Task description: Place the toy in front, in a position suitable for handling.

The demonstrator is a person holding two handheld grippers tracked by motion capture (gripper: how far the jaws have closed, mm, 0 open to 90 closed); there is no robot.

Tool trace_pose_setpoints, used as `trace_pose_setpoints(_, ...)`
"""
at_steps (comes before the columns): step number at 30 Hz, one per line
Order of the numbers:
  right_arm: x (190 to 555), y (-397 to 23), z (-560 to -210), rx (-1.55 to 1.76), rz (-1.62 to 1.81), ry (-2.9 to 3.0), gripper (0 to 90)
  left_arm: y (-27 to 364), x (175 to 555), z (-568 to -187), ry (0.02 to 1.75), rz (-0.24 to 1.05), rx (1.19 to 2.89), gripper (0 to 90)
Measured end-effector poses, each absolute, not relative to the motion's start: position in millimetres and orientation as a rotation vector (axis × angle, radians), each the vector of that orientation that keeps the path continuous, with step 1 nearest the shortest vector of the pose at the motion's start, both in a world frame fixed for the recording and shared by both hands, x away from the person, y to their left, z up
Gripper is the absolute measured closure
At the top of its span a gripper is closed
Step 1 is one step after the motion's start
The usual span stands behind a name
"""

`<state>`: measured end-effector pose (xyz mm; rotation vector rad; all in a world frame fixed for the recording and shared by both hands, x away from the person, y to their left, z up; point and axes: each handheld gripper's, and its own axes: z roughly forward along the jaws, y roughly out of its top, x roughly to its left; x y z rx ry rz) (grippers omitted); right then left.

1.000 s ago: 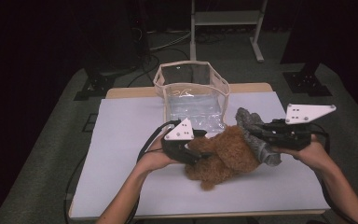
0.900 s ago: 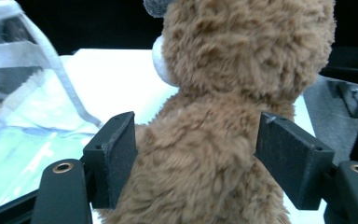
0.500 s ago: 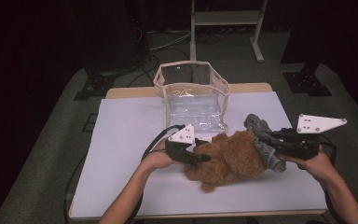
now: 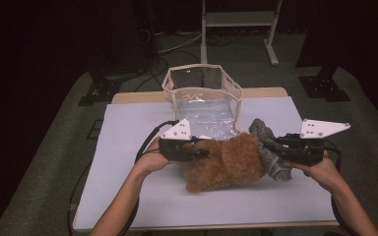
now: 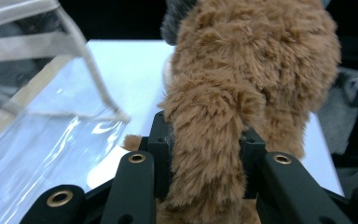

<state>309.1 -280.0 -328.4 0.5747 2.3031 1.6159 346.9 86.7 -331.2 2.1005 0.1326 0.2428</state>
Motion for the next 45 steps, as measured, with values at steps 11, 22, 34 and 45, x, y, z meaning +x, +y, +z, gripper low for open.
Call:
trace_pose_setpoints(11,299.0,-279.6,-301.9,0.503,1.579,2.29,79.9,53.8,346.2,-328.3,0.112,0.269,2.157,65.6)
trace_pose_setpoints(22,298.2,-257.6,-326.0,0.461,1.431,2.43,79.8,41.1,345.6,-330.3,0.11,0.257,2.185,65.8)
trace_pose_setpoints(34,287.4,-243.4,-359.2,0.482,1.457,2.522,79.8,22.8,341.1,-344.3,0.076,0.265,2.254,64.2)
trace_pose_setpoints(45,280.7,-233.4,-364.7,0.401,1.318,2.572,80.2,12.1,343.4,-344.7,0.113,0.295,2.238,62.6)
